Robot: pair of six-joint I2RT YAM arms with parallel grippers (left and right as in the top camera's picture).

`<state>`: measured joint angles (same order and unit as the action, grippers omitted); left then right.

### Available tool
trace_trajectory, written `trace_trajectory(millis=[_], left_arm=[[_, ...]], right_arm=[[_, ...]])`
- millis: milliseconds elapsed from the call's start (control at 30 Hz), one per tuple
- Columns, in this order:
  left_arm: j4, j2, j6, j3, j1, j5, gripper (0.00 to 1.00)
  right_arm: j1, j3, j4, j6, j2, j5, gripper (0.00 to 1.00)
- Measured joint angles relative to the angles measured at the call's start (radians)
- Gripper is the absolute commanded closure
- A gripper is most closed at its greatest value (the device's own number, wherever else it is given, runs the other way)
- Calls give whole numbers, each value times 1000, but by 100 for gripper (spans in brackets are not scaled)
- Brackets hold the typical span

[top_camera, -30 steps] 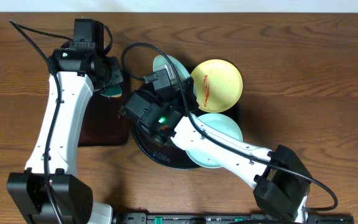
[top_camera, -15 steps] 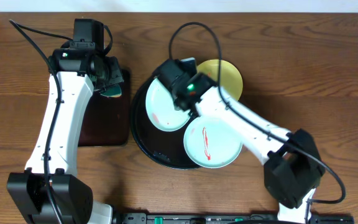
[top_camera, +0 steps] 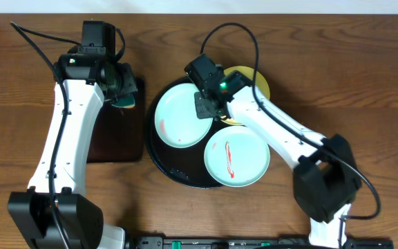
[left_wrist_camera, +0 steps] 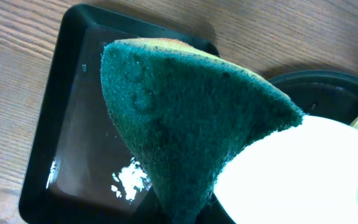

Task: Clean dirty plates on tray and stack at the side

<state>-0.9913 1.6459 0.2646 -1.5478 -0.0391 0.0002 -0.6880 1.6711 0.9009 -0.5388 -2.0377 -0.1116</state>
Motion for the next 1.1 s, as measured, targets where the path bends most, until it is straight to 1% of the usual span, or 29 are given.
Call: trace_trajectory(millis=[67, 100, 133, 167, 233, 267, 300, 367, 433, 633, 700, 1000, 1100], left_arm=[[0, 0, 0, 0, 0, 0, 93], [0, 0, 0, 0, 0, 0, 92], [0, 0, 0, 0, 0, 0, 92], [0, 0, 0, 0, 0, 0, 92], [0, 0, 0, 0, 0, 0, 92], [0, 0, 0, 0, 0, 0, 92], [0, 0, 0, 0, 0, 0, 93], [0, 0, 0, 0, 0, 0, 92], [0, 0, 0, 0, 0, 0, 92], [0, 0, 0, 0, 0, 0, 92], [0, 0, 0, 0, 0, 0, 92], [0, 0, 0, 0, 0, 0, 92], [0, 0, 0, 0, 0, 0, 93]], right_arm=[[-5, 2, 8, -6, -37, 5, 99], [-6, 2, 15, -8, -59, 8, 95], [-7, 2, 19, -13, -76, 11, 83], [-8, 2, 23, -16, -94, 17, 75], [-8, 2, 21, -3, -113, 35, 50], [-8, 2, 18, 18, -116, 48, 40], [-8, 2, 13, 41, -116, 62, 32], [-7, 2, 0, 103, -114, 83, 26], [-5, 2, -10, 161, -114, 101, 25], [24, 2, -108, 400, -114, 210, 30], [35, 2, -140, 460, -114, 229, 30], [45, 2, -312, 645, -116, 261, 33], [45, 4, -351, 672, -130, 262, 41]])
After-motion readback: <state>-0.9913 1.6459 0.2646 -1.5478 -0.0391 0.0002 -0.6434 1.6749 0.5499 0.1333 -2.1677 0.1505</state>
